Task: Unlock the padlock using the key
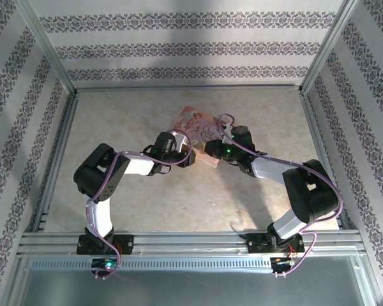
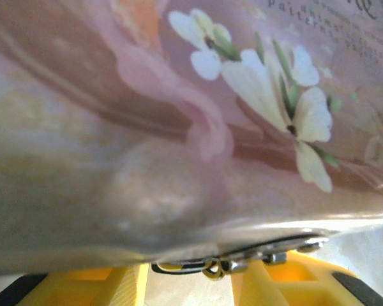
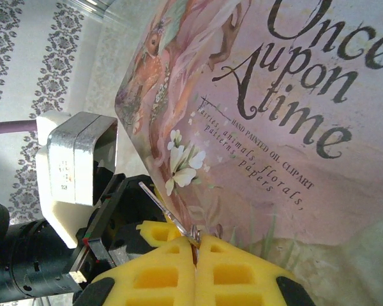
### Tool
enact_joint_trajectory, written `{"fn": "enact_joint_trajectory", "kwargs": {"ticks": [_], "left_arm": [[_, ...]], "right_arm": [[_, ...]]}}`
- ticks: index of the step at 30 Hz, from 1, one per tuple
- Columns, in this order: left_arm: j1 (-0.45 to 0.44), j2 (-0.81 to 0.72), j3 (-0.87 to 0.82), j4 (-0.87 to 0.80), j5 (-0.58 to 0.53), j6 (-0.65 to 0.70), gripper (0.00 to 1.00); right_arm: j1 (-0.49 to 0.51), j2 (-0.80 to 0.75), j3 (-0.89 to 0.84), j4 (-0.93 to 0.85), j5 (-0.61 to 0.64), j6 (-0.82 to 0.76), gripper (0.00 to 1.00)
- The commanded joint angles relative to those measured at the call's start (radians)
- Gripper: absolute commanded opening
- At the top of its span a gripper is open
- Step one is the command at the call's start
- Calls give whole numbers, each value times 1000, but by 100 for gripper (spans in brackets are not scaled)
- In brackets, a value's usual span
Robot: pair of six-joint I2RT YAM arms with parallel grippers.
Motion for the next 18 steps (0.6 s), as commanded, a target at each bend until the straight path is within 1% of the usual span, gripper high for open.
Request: {"fn": "enact_joint_trajectory", "kwargs": {"ticks": [1,12,18], "left_arm": [[-24,9,38,27,-11,-34,36],[-26,16,34,80,-31,-115,33],[-28,15,34,100,-17,-131,24]], "right_arm": [[20,32,4,-33,3,11,0],[25,35,8,-31,5,14,0],[24,36,17,-30,0,14,0]]}}
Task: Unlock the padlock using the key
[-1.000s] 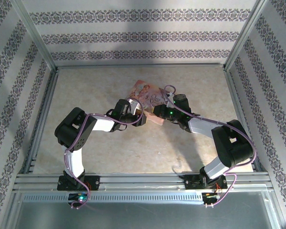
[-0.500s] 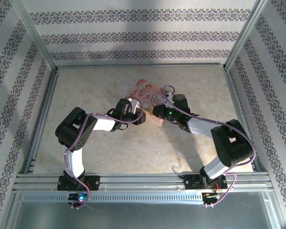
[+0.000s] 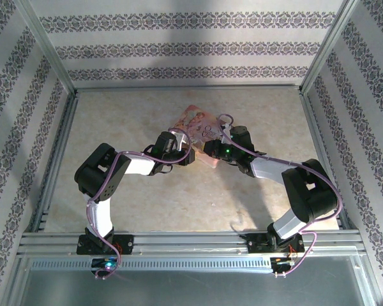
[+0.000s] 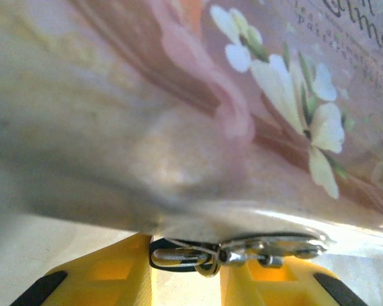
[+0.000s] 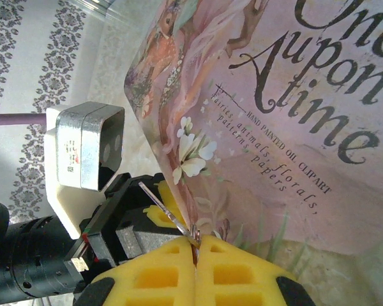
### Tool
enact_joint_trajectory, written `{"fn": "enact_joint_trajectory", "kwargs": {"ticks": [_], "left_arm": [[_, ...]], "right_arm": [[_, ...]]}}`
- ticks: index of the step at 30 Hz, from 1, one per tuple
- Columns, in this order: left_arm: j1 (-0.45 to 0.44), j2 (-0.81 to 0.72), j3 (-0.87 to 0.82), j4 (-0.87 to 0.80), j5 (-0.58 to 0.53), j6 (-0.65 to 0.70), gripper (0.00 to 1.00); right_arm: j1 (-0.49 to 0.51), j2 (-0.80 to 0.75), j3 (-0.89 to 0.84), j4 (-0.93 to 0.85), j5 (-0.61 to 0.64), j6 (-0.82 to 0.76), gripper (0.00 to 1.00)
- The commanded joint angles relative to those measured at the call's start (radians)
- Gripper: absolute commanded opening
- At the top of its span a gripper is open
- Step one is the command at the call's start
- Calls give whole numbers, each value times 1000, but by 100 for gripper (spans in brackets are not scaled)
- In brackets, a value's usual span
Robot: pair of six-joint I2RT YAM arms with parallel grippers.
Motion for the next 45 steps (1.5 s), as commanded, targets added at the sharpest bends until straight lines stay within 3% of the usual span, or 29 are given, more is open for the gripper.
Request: {"fn": "enact_joint_trajectory", "kwargs": {"ticks": [1,15,23,34,45], "left_arm": [[-22,3,22,90,6,-21,23],[-25,-130,-39,38,26,-34,21],[-29,-187,-20,-58,91,-101,20],[-33,-204,3,-99,126,-184,19],[-37,-200,18,-116,122,-220,19]], "right_arm": [[16,24,16,-38,-6,14,0],[9,-225,-34,-179,29,-122,0],[70,-368,-135,-275,115,-274,0],[232,-346,-220,-224,332,-377,0],[278,-289,-252,-171,458,-409,0]]}}
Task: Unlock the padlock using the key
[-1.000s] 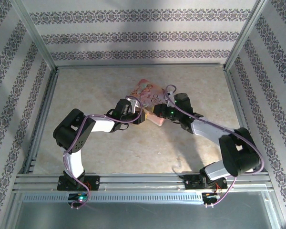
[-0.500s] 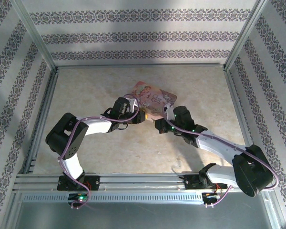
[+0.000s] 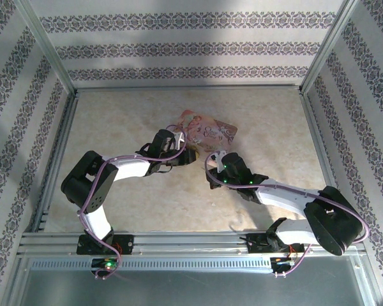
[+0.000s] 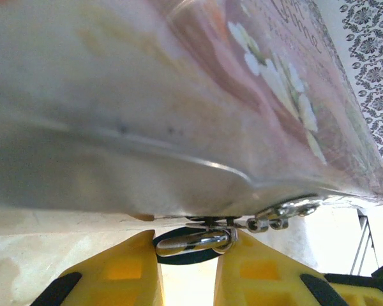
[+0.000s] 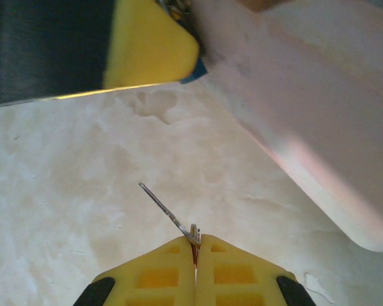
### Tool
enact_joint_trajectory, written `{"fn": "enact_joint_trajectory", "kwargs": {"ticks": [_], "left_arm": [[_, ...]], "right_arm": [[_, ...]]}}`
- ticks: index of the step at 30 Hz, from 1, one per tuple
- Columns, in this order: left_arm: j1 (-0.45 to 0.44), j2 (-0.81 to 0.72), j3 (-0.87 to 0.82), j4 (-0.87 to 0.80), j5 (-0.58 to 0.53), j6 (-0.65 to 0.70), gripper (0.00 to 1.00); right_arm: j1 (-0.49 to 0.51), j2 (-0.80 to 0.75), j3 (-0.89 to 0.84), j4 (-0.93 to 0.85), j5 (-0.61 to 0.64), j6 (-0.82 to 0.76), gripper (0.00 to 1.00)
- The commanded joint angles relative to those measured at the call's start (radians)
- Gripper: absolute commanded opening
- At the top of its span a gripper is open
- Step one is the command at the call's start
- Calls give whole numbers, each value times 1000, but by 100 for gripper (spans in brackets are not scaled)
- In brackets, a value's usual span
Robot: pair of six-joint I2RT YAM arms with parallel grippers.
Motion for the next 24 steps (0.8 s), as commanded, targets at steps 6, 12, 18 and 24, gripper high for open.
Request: {"fn": "enact_joint_trajectory", "kwargs": {"ticks": [6,12,18,24], "left_arm": [[-25,-43,43,17,18,-39,19],[-28,-37,46,29,15,-56,18],[-32,-36,48,39,15,-72,18],[-35,-37,46,37,3,-74,19]], "right_arm": [[27,26,-31,86,120,-22,0],[31,52,-33,124,133,-10,0],[35,93,-26,177,136,12,0],[36,130,-17,228,137,35,0]]}}
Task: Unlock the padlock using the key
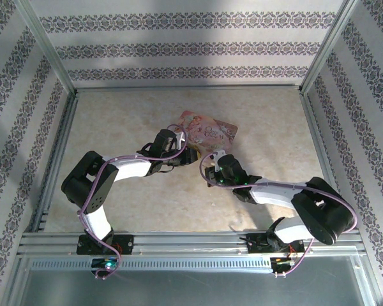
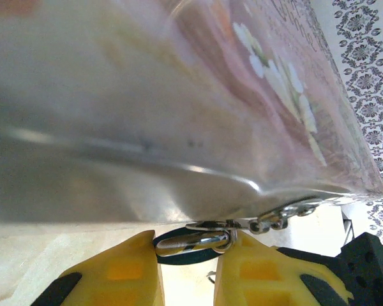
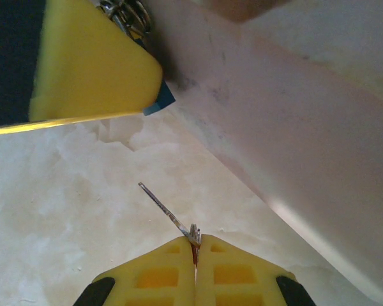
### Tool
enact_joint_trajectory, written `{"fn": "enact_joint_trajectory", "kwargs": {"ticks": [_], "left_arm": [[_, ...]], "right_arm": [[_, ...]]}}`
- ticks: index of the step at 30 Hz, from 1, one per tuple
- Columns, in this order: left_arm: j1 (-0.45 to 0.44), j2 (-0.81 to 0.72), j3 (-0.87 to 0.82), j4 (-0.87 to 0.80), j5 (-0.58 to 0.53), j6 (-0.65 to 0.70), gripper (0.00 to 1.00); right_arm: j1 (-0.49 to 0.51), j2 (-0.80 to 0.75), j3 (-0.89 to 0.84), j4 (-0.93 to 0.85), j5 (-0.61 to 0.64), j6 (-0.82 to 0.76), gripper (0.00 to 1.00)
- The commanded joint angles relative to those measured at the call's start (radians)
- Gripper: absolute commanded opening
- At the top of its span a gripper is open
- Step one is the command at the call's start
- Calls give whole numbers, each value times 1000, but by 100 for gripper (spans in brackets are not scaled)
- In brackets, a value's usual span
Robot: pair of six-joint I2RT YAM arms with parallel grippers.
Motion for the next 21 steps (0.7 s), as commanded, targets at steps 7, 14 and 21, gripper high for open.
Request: {"fn": "enact_joint_trajectory", "kwargs": {"ticks": [7,14,21], "left_arm": [[-23,-39,27,47,-5,-14,19],[-23,-37,28,49,-6,-15,19],[-25,-35,28,48,-7,-14,19]], "right_arm": [[12,58,8,106,40,57,0],[14,91,18,133,61,92,0],[18,115,27,163,60,100,0]]}}
